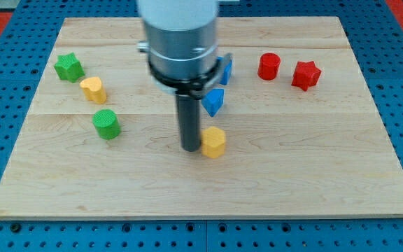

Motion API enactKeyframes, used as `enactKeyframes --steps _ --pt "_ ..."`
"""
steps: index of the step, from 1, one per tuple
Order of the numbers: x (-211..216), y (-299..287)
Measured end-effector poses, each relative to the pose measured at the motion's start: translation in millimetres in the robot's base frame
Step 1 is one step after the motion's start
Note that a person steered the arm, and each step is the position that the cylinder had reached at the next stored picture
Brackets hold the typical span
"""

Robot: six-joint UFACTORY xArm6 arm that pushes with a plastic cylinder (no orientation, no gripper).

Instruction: Point at the green circle

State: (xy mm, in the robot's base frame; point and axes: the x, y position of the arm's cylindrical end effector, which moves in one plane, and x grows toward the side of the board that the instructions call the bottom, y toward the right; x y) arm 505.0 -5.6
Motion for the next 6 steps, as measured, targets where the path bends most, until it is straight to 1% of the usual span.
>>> enactKeyframes --steps 2,3,4,5,6 --pt "9.1 42.5" --pt "9.6 35.3" --pt "13.5 -2.1" --pt "36.6 -35.1" --pt "45.1 -68.1"
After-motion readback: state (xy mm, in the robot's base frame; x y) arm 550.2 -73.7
